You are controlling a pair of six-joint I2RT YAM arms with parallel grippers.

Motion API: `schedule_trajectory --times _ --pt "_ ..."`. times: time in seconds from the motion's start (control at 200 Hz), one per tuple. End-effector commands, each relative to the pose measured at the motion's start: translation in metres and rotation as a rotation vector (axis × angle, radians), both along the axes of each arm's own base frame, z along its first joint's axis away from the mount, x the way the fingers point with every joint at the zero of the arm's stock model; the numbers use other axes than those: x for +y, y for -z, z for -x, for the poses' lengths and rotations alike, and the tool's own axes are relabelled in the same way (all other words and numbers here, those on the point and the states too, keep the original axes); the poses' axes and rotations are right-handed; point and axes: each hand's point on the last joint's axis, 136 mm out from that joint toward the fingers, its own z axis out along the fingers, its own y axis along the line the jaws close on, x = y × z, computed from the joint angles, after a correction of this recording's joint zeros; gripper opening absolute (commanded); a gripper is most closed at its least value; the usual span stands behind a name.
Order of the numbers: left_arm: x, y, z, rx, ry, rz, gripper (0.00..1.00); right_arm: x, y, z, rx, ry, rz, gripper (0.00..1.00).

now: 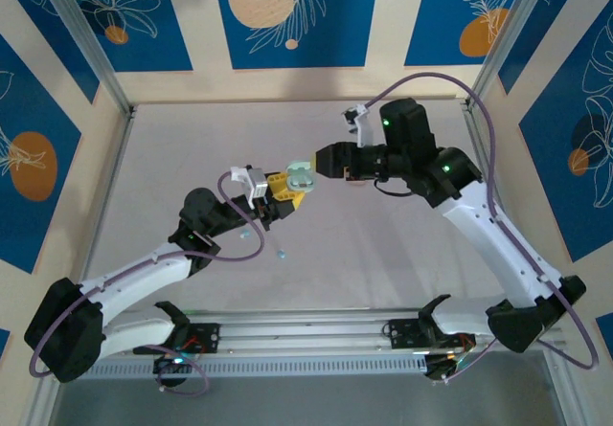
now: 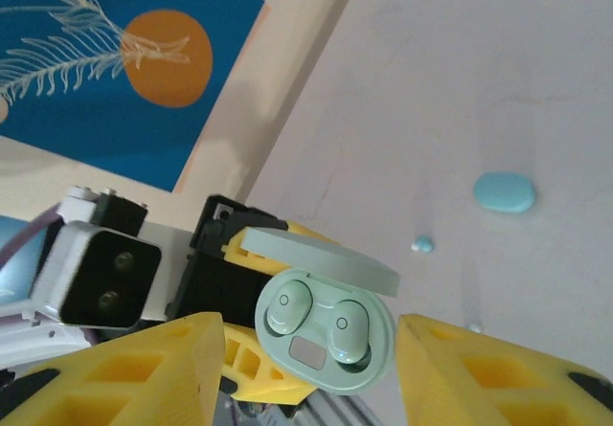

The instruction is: Insert wireless bluetooth earbuds into charging case

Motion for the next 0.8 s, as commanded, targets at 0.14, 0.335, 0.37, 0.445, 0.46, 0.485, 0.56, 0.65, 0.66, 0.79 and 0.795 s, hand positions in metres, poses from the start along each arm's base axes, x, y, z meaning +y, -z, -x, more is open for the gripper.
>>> schedule_trajectory --times 0.14,0.335,0.37,0.445,0.46,0.485,0.56,0.65,0.66,0.79,0.795 --pt "-0.006 -0.014 0.012 -0.058 0.059 0.000 0.27 0.004 -0.001 -0.028 0.141 0.010 -0.080 0.52" --pt "-0.007 -0.019 0.011 -0.063 0.057 0.005 0.27 0.027 0.018 -0.030 0.259 -0.083 -0.048 0.52" --pt "-0.006 -0.019 0.010 -0.062 0.050 0.006 0.27 0.030 0.021 -0.027 0.268 -0.104 -0.041 0.52" --pt "-0.004 -0.019 0.007 -0.063 0.029 0.014 0.27 0.034 0.025 -0.021 0.281 -0.143 -0.031 0.52" --pt "-0.004 -0.020 0.007 -0.063 0.025 0.016 0.27 0.035 0.026 -0.020 0.284 -0.148 -0.032 0.52" --pt "-0.003 -0.020 0.006 -0.064 0.021 0.019 0.27 0.035 0.027 -0.017 0.291 -0.157 -0.035 0.52" --pt "-0.001 -0.023 0.005 -0.069 0.006 0.031 0.27 0.033 0.031 -0.010 0.309 -0.183 -0.052 0.52" --pt "0.000 -0.025 0.004 -0.074 -0.006 0.034 0.27 0.030 0.032 0.001 0.333 -0.224 -0.095 0.52" --pt "0.000 -0.025 0.004 -0.074 -0.006 0.035 0.27 0.030 0.032 0.002 0.335 -0.226 -0.099 0.52" --pt "0.000 -0.025 0.002 -0.076 -0.009 0.037 0.27 0.028 0.034 0.011 0.358 -0.249 -0.160 0.53" --pt "-0.001 -0.025 0.003 -0.075 -0.008 0.037 0.27 0.029 0.034 0.012 0.360 -0.251 -0.163 0.54"
